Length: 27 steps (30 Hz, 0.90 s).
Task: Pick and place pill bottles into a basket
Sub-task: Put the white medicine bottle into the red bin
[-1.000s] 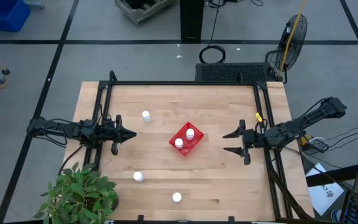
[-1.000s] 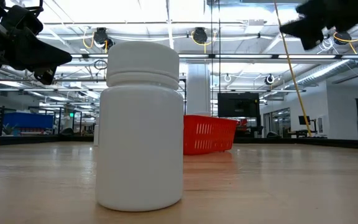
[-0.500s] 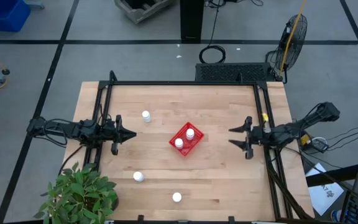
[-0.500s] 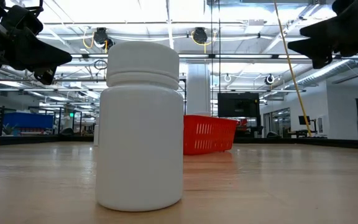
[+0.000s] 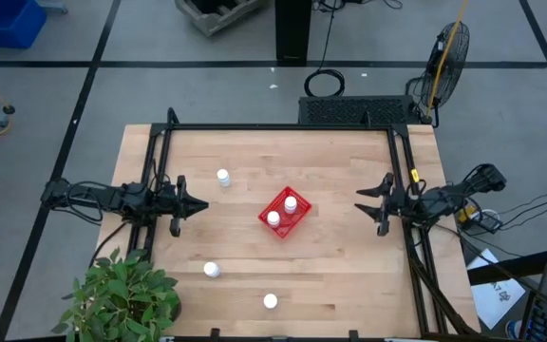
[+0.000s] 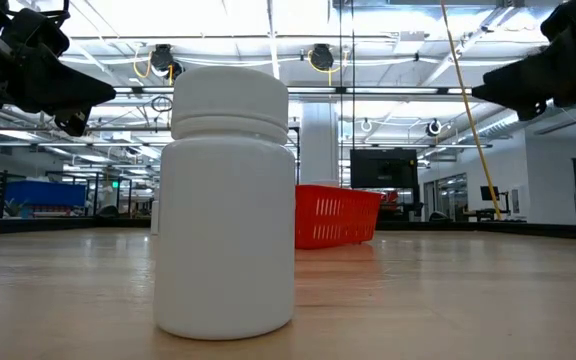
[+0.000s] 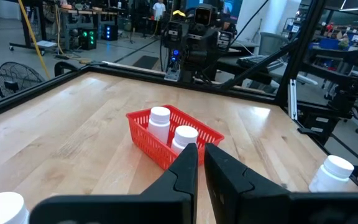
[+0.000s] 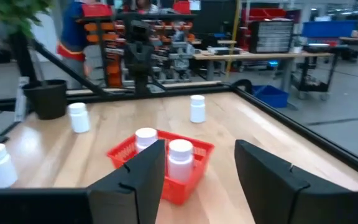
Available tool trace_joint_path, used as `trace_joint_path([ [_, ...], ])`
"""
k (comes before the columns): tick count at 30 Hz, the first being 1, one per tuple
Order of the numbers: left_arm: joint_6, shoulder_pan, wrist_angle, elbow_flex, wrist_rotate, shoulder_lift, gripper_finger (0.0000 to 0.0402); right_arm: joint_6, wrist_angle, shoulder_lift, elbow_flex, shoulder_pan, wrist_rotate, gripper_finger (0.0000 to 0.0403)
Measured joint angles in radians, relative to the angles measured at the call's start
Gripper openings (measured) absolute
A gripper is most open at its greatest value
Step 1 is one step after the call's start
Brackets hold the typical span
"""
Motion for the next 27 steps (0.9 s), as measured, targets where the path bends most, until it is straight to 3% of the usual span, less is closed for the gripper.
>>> trace_joint_path([
  [5, 0.0, 0.0, 0.0, 0.0, 0.0, 0.0, 0.0033, 0.025, -0.076, -0.023, 0.001, 0.0, 0.075, 0.0174],
  [27, 0.0, 0.0, 0.0, 0.0, 0.0, 0.0, 0.0033, 0.028, -0.086, -0.022, 0.002, 0.0, 0.072, 0.0172],
])
